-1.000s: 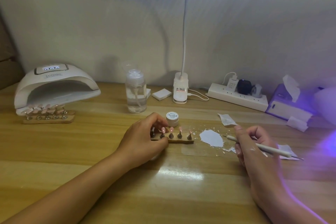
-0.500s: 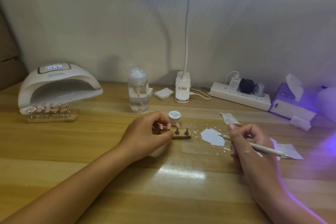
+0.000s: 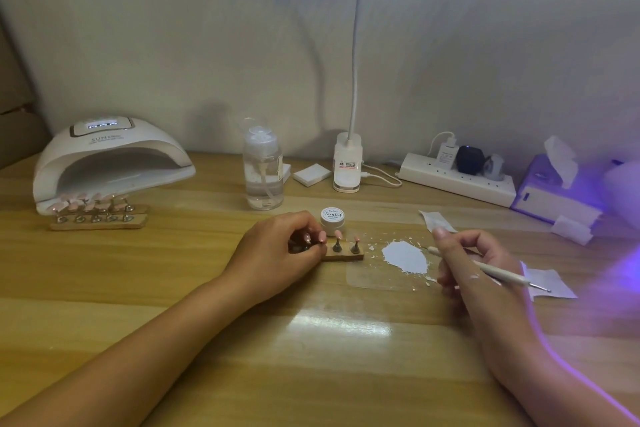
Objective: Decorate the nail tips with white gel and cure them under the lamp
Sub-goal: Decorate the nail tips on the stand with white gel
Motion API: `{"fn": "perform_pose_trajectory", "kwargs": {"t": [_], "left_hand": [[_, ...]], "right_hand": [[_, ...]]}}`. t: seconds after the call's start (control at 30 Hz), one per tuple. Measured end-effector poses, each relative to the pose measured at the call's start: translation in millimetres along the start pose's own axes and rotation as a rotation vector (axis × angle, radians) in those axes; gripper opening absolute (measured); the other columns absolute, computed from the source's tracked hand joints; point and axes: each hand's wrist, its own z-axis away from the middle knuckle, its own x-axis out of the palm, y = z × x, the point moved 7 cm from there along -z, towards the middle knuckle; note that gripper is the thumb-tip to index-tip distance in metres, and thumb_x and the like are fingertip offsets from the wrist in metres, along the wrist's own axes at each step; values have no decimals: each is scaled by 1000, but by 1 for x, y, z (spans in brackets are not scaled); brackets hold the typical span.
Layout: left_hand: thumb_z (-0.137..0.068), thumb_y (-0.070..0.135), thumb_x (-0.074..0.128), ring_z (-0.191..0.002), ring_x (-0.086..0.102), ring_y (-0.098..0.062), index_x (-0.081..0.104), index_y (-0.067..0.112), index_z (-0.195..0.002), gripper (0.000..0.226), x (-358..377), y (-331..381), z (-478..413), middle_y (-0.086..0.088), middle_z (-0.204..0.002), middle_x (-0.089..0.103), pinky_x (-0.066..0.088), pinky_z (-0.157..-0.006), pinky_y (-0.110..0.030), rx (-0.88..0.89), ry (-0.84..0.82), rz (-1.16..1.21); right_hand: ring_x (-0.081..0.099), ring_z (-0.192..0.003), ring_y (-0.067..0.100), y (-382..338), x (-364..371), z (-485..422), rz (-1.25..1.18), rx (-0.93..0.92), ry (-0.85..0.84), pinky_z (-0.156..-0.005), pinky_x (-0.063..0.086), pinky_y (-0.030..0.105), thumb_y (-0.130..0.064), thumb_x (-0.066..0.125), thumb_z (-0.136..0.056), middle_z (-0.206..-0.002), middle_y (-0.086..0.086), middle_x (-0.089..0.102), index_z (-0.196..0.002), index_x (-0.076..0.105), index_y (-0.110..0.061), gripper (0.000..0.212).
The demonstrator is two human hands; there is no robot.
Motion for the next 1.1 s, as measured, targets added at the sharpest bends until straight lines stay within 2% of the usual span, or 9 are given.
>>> {"fn": "perform_pose_trajectory", "kwargs": {"t": [0.2,0.37,0.47,0.57,0.63,0.77,0.87,1.0,1.1], "left_hand": [[-87,34,66,-93,51,-9,62,36,-87,5,-4,20,6,18,-94,59,37,-79,-33,165,64,-257],[-84,28,64,-99,55,-20,69,23,-84,7,-13,45,16,5,-108,65,38,-78,-31,339,225,-422],[-89,31,60,-91,56,-14,67,24,-86,10,-11,65,21,10,-99,65,48,-72,-32,397,233,-308],[-89,32,55,-91,61,-6,57,33,-88,3,15,70,28,17,-94,65,52,-71,-36,326,5,-96],[-90,26,58,-95,63,-3,52,37,-90,13,33,69,32,18,-98,68,52,-75,-36,307,-115,-93],[-92,30,57,-89,65,-3,50,38,-95,11,42,69,34,16,-98,71,51,-73,-34,316,-123,-96],[-91,29,57,-89,64,-4,50,38,-95,12,48,79,33,16,-98,71,52,-73,-35,366,-162,-93],[-89,30,54,-85,60,-3,54,36,-91,6,48,82,31,19,-95,67,50,-70,-29,363,-101,-81],[-87,32,52,-91,58,-1,56,36,-88,5,43,77,26,19,-95,66,44,-81,-19,341,-41,-48]], "right_hand": [[54,-46,7,5,-6,-6,-5,83,-18,-39,41,19,-22,64,-94,-69,5,73,-94,52,-14,14],[51,-41,9,-6,-6,-3,115,-29,-15,-38,36,16,-24,69,-76,-57,8,68,-64,52,-23,21],[52,-42,8,1,-5,-4,130,17,-16,-42,38,21,-17,68,-79,-55,8,67,-60,51,-22,26],[57,-45,12,2,-3,-3,155,18,-31,-48,45,30,-18,66,-82,-60,8,70,-70,50,-19,21],[58,-45,13,-1,-5,-2,160,-25,-6,-47,46,32,-19,64,-87,-62,6,70,-77,49,-15,18],[54,-42,11,-10,-10,1,147,-118,46,-39,43,25,-28,60,-96,-60,1,66,-79,46,-23,22],[57,-43,12,-8,-8,3,166,-98,25,-42,46,32,-33,63,-96,-64,2,69,-79,47,-26,25],[55,-44,11,-4,-13,-2,96,-20,32,-45,42,26,-36,72,-86,-64,5,71,-78,52,-16,29],[49,-39,9,-3,-15,-5,88,25,57,-39,37,17,-46,70,-58,-55,8,67,-62,49,-20,34]]}}
